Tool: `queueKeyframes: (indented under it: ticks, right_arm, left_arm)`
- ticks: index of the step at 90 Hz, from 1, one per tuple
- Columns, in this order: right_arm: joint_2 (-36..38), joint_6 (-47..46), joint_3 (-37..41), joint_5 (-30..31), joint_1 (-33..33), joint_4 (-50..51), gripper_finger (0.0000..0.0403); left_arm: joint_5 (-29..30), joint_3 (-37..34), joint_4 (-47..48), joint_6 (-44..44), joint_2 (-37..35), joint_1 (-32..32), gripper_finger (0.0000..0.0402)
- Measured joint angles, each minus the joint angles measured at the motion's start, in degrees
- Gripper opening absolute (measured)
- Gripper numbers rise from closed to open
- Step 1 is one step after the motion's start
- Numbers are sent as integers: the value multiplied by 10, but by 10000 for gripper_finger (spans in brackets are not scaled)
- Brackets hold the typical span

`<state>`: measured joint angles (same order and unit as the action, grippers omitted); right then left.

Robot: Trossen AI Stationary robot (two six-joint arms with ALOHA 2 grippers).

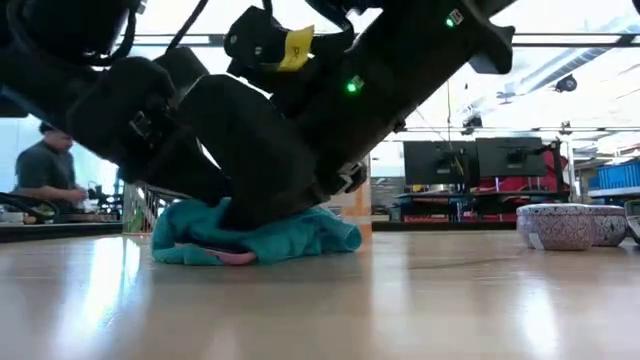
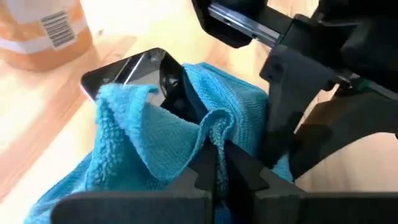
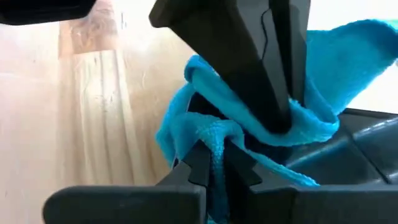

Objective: Apply microfiber cloth
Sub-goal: Wipe the front and back of the cellphone using the blue microfiber cloth

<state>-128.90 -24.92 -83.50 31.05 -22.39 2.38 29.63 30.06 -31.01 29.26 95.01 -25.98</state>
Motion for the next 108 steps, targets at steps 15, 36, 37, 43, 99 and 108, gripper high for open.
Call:
queueKeyframes:
  ticks: [15, 36, 37, 43, 99, 108]
  right_arm:
    - [1, 16, 1, -11, -7, -6, 0]
    - [1, 16, 2, -59, -13, -10, 0]
    - [1, 16, 2, -59, -14, -9, 0]
    - [4, 7, 2, -45, -24, 3, 0]
    - [39, -10, 5, 115, -56, 49, 0]
    - [23, -13, 5, 108, -46, 23, 0]
  left_arm:
    - [-12, 0, -18, 2, 26, -1, 0]
    - [-12, 2, -61, 7, 72, -2, 0]
    - [-12, 2, -61, 8, 73, -2, 0]
    - [-13, 1, -59, 8, 77, -2, 0]
    - [-20, -2, -56, 8, 79, -2, 0]
    - [-20, -2, -61, 6, 79, -2, 0]
